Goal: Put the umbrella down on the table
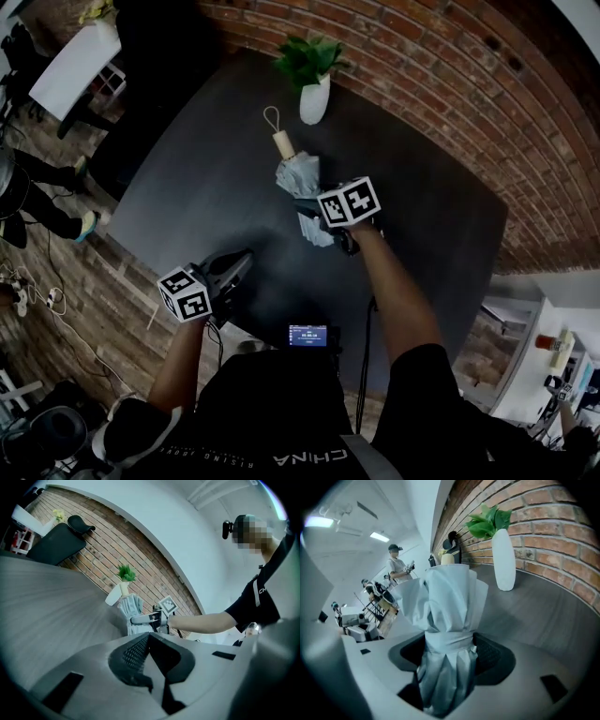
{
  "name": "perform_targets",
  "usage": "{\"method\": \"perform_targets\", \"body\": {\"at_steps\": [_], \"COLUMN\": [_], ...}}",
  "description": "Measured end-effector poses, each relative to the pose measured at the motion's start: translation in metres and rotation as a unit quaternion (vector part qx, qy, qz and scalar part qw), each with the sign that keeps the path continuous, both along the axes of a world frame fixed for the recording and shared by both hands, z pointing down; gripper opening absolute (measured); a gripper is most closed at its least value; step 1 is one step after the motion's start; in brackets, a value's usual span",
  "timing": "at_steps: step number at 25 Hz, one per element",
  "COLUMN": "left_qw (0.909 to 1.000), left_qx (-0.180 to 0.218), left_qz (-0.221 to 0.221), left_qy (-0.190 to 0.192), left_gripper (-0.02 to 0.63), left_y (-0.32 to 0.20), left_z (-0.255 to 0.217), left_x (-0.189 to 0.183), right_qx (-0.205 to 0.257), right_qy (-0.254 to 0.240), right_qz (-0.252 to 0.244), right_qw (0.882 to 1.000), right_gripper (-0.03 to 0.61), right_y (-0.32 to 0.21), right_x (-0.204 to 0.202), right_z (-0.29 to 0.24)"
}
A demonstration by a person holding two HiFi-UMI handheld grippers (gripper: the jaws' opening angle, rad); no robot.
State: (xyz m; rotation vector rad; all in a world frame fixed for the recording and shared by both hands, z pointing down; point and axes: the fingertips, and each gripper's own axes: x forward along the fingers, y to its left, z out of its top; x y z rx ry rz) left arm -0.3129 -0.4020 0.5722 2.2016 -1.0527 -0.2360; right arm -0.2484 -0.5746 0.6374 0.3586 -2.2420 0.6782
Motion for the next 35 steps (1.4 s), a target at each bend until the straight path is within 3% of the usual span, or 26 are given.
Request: {"method": "perform_targets", "body": {"at_steps": [4,8,11,16,23,31,35], "left_qw": [0.9998,0.9994,0.9993,0.9991,0.9992,0.9993,0.9991], "left_qx": [-0.015,-0.030,-0.035,-0.039,-0.035,-0.031,-0.026], "left_qz": [-0.008,-0.015,-0.015,-0.018,-0.014,0.000,0.012], "left_qy": [-0.003,-0.002,-0.005,-0.009,-0.011,-0.021,-0.030], "left_gripper": [0.003,0.003,0.003,0.003,0.003,0.003,0.003], "left_y": [-0.002,-0.004,-0.007,-0.010,-0.013,-0.029,-0.037], "left_z": [0.012,0.022,0.026,0.030,0.028,0.022,0.020], "left_x": [-0.003,-0.005,-0.005,-0.009,-0.006,-0.001,0.002], "right_qx": [0.019,0.055,0.073,0.069,0.164,0.220,0.235], "right_qy": [0.060,0.126,0.149,0.155,0.137,0.145,0.144], "right_qz": [-0.071,-0.141,-0.172,-0.182,-0.183,-0.207,-0.199], "right_qw": [0.995,0.980,0.971,0.968,0.959,0.942,0.941], "right_gripper": [0.308,0.308,0.308,0.310,0.310,0.310,0.310], "right_y": [-0.021,-0.038,-0.043,-0.035,-0.048,-0.044,-0.040], "right_x": [-0.019,-0.036,-0.047,-0.054,-0.066,-0.068,-0.059], "right_z": [0.016,0.030,0.039,0.053,0.046,0.035,0.021]}}
